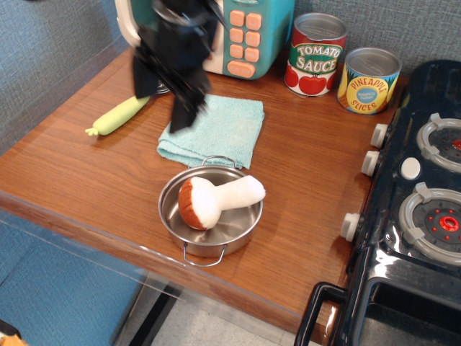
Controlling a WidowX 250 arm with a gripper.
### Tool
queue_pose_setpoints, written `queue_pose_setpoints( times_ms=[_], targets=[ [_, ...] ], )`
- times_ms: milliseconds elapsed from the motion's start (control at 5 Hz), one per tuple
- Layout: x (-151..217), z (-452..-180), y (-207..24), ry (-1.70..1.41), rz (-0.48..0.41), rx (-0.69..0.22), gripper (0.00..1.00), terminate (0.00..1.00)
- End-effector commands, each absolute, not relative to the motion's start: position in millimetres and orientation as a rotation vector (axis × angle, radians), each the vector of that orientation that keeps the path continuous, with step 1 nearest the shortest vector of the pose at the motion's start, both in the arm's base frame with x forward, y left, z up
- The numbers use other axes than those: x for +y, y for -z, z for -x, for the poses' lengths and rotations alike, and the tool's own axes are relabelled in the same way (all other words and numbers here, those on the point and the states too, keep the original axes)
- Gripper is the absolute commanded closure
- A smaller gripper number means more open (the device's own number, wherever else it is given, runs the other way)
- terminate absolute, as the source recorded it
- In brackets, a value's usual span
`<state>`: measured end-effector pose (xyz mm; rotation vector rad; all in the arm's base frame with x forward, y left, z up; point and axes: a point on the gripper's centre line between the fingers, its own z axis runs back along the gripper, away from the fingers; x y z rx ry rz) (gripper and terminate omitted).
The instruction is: Move spoon to right of blue cloth.
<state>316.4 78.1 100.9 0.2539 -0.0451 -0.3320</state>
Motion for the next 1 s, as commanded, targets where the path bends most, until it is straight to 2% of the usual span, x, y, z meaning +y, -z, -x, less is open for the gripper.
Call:
queue_pose_setpoints(
  times_ms=[0,200,800],
  targets=[
    [161,-355,-85,0.176,-0.287,-0.093,0.00,0.00],
    [184,-360,-61,0.071,-0.278,-0.079,0.00,0.00],
    [189,-362,-37,0.003,-0.248,-0.058,0.00,0.00]
  ],
)
